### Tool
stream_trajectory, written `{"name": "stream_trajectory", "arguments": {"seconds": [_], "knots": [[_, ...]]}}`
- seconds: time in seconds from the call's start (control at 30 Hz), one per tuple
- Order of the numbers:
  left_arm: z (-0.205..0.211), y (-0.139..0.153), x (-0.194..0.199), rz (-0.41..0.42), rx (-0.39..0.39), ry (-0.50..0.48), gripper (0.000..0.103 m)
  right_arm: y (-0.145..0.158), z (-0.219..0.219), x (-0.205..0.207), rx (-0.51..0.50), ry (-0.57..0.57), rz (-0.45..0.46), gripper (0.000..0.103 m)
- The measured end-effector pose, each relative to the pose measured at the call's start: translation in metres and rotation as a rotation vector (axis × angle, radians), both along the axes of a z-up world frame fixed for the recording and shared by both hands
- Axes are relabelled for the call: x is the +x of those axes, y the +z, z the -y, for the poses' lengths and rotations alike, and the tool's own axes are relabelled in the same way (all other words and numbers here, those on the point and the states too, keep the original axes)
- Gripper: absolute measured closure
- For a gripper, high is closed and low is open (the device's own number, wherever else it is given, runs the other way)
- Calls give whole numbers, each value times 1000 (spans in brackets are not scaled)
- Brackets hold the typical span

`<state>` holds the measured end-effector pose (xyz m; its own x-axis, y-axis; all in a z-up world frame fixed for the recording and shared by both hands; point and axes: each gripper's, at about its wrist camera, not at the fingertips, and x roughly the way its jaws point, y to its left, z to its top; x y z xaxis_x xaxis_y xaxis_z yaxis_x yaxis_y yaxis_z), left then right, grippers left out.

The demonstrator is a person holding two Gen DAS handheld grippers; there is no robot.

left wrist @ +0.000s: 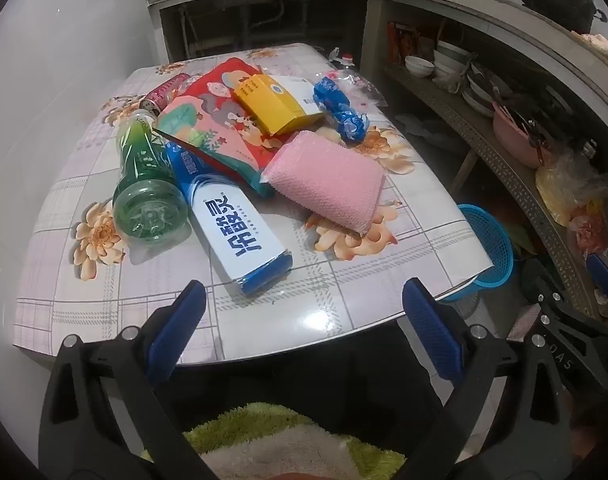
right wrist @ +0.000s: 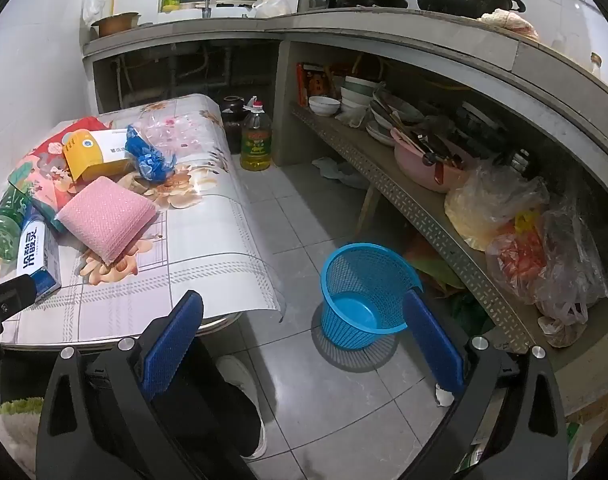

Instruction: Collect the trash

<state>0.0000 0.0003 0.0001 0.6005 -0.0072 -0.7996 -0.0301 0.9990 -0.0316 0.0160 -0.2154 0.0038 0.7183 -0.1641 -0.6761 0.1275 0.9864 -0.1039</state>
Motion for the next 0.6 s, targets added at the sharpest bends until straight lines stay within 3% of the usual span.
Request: {"name": "stream_trajectory", "arguments": {"seconds": [0.6], "knots": [[-5,-4,3,-14,0,18,9,0,0,1,5,2,-6,6]]}}
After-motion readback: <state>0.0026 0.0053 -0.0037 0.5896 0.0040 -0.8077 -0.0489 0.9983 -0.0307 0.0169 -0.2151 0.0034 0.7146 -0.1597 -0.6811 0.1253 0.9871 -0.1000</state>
